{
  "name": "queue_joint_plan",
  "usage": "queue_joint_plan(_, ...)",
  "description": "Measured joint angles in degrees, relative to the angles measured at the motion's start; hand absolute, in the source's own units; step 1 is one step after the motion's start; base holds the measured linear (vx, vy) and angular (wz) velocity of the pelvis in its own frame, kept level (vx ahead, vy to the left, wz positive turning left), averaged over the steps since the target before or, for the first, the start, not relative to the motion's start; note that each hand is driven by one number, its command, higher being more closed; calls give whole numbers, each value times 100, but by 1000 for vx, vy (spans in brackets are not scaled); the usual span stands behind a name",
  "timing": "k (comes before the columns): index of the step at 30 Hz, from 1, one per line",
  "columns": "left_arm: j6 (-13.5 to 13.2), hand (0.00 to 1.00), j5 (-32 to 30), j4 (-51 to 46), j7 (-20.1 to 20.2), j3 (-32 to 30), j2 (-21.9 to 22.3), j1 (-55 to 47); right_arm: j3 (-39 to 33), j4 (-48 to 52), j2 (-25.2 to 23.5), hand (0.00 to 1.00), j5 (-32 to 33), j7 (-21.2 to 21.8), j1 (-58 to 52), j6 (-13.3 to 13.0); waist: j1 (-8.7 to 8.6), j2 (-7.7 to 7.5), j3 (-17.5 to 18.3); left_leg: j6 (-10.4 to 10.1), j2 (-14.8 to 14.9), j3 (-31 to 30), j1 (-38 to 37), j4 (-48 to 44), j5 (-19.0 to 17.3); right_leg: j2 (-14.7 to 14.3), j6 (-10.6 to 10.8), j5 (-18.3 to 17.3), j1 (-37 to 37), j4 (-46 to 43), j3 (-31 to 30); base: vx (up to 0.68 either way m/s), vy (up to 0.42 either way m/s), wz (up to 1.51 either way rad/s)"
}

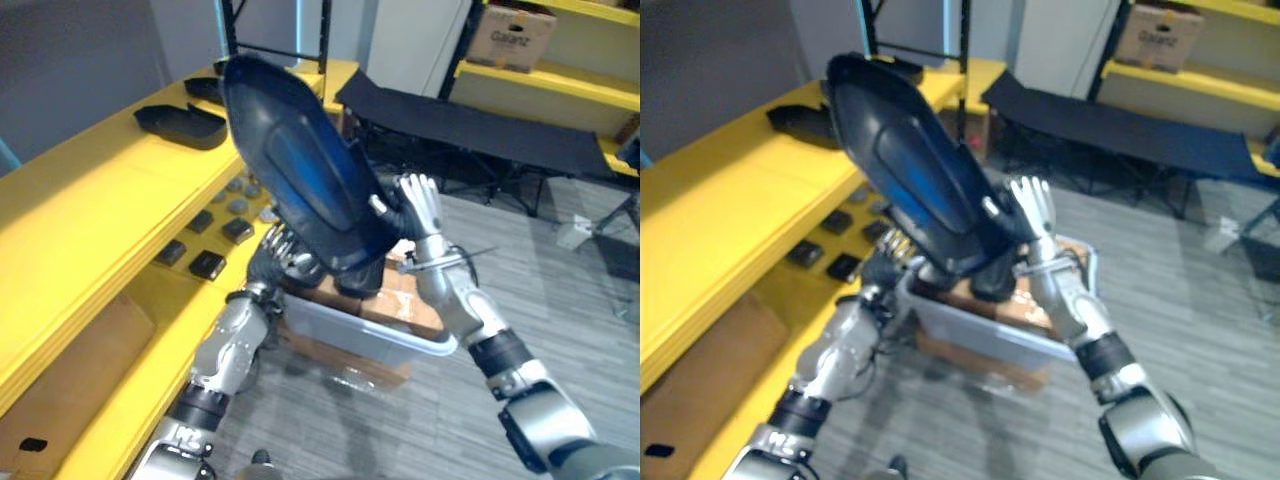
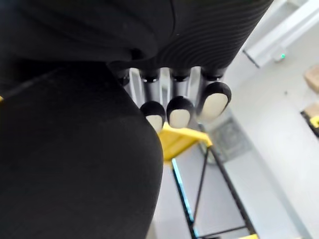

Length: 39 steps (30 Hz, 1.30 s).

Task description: Walk over and take plastic housings, then place them on the shelf

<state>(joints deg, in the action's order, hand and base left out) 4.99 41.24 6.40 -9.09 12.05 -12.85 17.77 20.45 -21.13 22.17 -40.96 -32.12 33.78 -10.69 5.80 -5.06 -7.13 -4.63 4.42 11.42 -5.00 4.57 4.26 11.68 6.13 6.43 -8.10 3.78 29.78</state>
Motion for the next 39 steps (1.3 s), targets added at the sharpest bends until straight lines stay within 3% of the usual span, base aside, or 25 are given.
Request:
queue_joint_plan(5, -148, 0, -635, -8, -142, -299, 120, -113, -114, 6, 0, 100, -41, -49, -66, 81, -8, 4, 46, 0, 1, -3, -2, 1, 3, -1, 0, 0, -3, 0, 0, 0, 0, 0)
queue_joint_plan(11, -151, 0, -602, -13, -107, -655, 227, -487, -559, 20, 4, 100, -37, -28, -198, 76, -21, 26, 101, 4, -14, 3, -27, 6, 12, 17, -1, -1, -4, -37, 10, 0, 0, 0)
queue_joint_plan(19, -138, 0, -288, -395, 143, -683, 273, -555, -566, 21, 4, 100, -39, -13, -274, 49, -26, 116, 145, 12, -20, 5, -64, 43, 26, 42, -49, -39, 3, -110, 12, 0, 0, 0)
queue_joint_plan(34, -77, 0, -126, -390, 263, -406, 263, -551, -89, -298, -176, 100, -158, 99, -323, -33, -9, 145, 174, 0, -6, -181, 12, 41, 83, 1, -4, -1, -67, -14, 133, 7, 2, 5)
queue_joint_plan(39, 142, 0, -131, -319, 231, -367, 262, -523, 99, -328, -289, 100, -156, 99, -322, -31, -3, 131, 183, 0, 2, -190, 11, 41, 83, -9, -6, -2, -74, -10, 136, 0, 0, 0)
